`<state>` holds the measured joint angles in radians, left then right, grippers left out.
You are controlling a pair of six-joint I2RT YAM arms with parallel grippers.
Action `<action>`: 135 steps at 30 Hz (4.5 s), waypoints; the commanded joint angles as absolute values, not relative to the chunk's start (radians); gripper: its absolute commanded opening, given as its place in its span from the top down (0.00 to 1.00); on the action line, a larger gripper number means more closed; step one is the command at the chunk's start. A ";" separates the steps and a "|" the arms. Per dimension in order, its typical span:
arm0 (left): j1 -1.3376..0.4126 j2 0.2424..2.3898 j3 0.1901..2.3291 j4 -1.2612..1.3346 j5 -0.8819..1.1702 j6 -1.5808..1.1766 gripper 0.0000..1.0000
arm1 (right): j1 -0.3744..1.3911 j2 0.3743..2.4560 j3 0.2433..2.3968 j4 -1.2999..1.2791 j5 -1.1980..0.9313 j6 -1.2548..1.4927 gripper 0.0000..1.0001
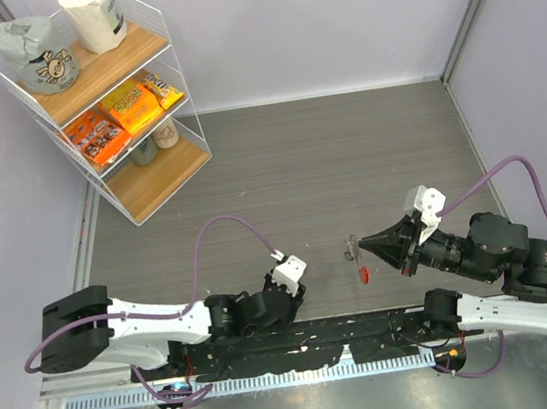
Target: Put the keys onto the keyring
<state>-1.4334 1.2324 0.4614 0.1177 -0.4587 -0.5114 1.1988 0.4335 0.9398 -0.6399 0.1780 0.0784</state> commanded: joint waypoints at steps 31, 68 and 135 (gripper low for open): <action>-1.554 1.434 0.626 -0.081 -0.701 -0.699 0.50 | 1.201 0.486 0.945 -0.589 0.150 0.094 0.94; -1.526 1.373 0.580 -0.017 -0.661 -0.614 1.00 | 1.204 0.471 0.923 -0.577 0.126 0.104 0.94; -0.837 0.547 0.441 -0.111 -0.059 -0.315 1.00 | 1.201 0.667 0.856 -0.388 -0.129 0.029 0.95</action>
<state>-0.9894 0.6285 0.4232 -0.0986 -0.1791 -0.3176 1.1988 0.6750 0.8562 -0.4824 -0.1116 0.0200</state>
